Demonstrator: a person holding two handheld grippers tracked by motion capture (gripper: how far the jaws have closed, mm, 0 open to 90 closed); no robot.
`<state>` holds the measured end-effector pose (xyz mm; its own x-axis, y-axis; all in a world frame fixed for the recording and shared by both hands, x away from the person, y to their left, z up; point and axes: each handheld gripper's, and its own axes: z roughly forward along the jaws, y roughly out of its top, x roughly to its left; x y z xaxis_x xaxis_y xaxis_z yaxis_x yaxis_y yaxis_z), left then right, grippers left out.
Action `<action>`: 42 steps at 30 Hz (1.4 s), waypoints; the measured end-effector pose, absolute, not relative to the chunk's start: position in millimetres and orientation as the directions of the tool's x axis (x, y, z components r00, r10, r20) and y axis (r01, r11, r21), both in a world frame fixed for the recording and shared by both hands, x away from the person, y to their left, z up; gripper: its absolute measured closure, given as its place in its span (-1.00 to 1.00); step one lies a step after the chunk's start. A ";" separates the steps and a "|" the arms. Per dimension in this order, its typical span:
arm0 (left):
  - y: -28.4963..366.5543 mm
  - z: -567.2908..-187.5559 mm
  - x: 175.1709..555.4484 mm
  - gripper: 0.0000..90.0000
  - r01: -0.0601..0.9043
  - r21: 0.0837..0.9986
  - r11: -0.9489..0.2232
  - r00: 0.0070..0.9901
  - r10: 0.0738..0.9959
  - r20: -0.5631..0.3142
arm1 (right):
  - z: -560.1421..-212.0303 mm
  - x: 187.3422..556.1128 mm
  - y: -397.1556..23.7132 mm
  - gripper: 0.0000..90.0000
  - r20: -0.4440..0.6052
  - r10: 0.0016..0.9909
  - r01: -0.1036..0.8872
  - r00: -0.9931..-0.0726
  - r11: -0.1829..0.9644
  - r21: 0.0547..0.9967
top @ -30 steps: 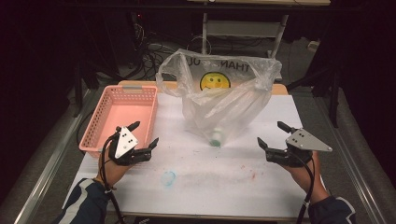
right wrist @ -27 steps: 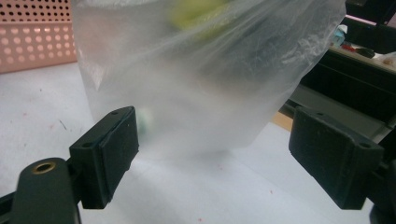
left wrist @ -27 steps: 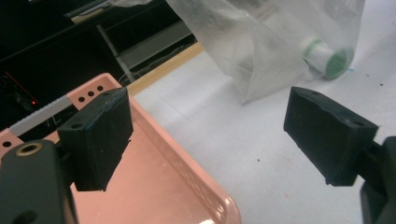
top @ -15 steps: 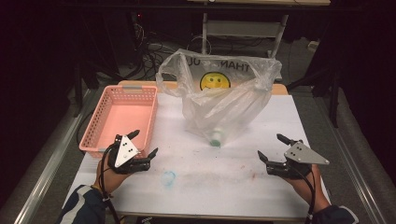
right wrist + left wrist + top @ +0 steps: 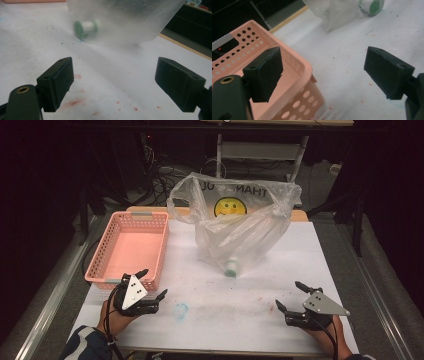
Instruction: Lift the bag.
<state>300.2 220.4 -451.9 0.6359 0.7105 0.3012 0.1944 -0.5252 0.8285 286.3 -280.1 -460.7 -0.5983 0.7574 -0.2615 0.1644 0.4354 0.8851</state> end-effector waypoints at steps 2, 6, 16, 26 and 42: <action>220.3 -453.7 297.8 -0.66 0.199 0.822 -0.534 0.638 0.707 0.305 | -463.6 282.5 -281.1 -0.64 -0.259 0.755 0.169 -0.603 0.438 0.883; 219.3 -455.1 293.3 -0.66 0.196 0.816 -0.544 0.648 0.696 0.308 | -467.0 276.3 -280.0 -0.64 -0.263 0.747 0.171 -0.610 0.449 0.877; 218.9 -455.9 289.3 -0.66 0.191 0.815 -0.548 0.660 0.686 0.307 | -463.2 272.6 -277.1 -0.64 -0.293 0.740 0.139 -0.605 0.460 0.877; 219.6 -455.5 290.7 -0.66 0.194 0.813 -0.550 0.659 0.687 0.308 | -464.0 273.6 -275.3 -0.64 -0.293 0.733 0.140 -0.614 0.467 0.873; 219.7 -455.1 291.3 -0.66 0.193 0.813 -0.549 0.661 0.685 0.306 | -462.8 272.9 -274.1 -0.64 -0.297 0.727 0.131 -0.619 0.468 0.874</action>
